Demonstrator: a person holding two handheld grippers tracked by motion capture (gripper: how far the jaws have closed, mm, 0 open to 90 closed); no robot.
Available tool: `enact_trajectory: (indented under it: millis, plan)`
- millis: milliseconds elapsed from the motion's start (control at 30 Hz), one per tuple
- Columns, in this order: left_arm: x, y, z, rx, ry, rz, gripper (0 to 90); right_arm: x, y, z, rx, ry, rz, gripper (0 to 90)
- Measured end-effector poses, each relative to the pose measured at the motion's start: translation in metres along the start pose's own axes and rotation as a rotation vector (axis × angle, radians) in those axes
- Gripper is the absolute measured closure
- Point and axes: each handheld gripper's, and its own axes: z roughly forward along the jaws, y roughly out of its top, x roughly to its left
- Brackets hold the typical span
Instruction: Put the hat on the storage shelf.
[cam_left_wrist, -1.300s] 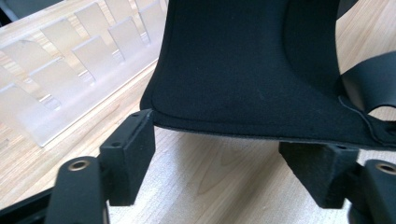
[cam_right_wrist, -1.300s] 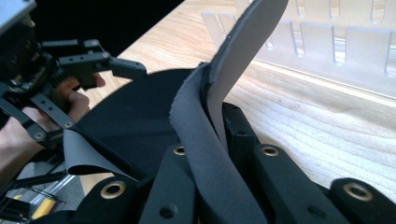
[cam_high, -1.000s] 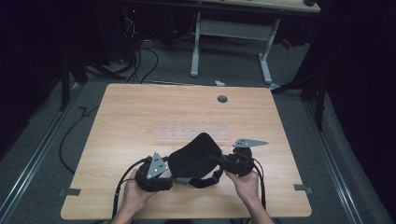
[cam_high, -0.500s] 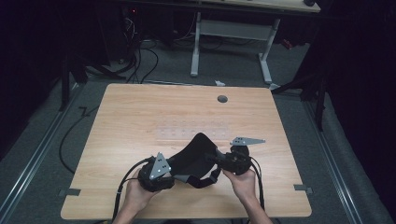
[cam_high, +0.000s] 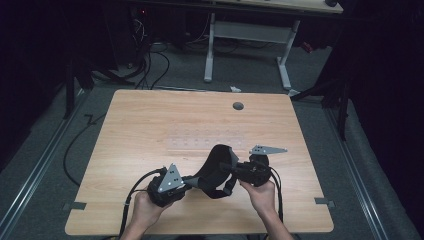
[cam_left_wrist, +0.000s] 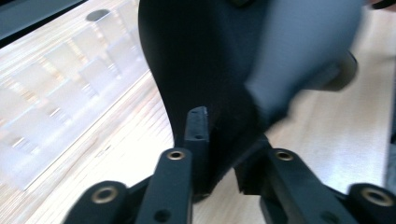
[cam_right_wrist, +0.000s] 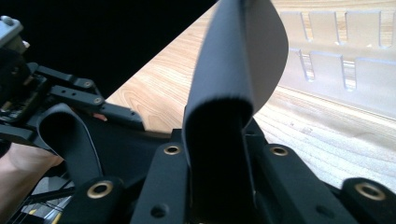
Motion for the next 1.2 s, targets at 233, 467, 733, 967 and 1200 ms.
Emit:
enact_trajectory:
  millis: [233,467,733,967,1200]
  plan:
    - [-0.007,0.004,-0.005,0.035,-0.06,-0.018,86.7,-0.003,0.0,-0.002,-0.028,-0.013,0.005,66.0]
    - [-0.005,0.006,-0.006,0.038,-0.06,-0.042,86.8,-0.009,-0.002,-0.013,-0.087,-0.026,0.011,53.7]
    - [0.0,0.01,-0.012,0.017,-0.061,-0.089,86.8,-0.028,-0.024,-0.025,-0.062,-0.138,0.011,49.2]
    - [0.009,0.02,-0.021,-0.04,-0.06,-0.156,86.7,-0.051,-0.05,-0.022,0.02,-0.31,0.002,46.7]
    - [0.019,0.031,-0.029,-0.094,-0.038,-0.189,86.7,-0.064,-0.064,-0.018,0.081,-0.467,-0.037,44.3]
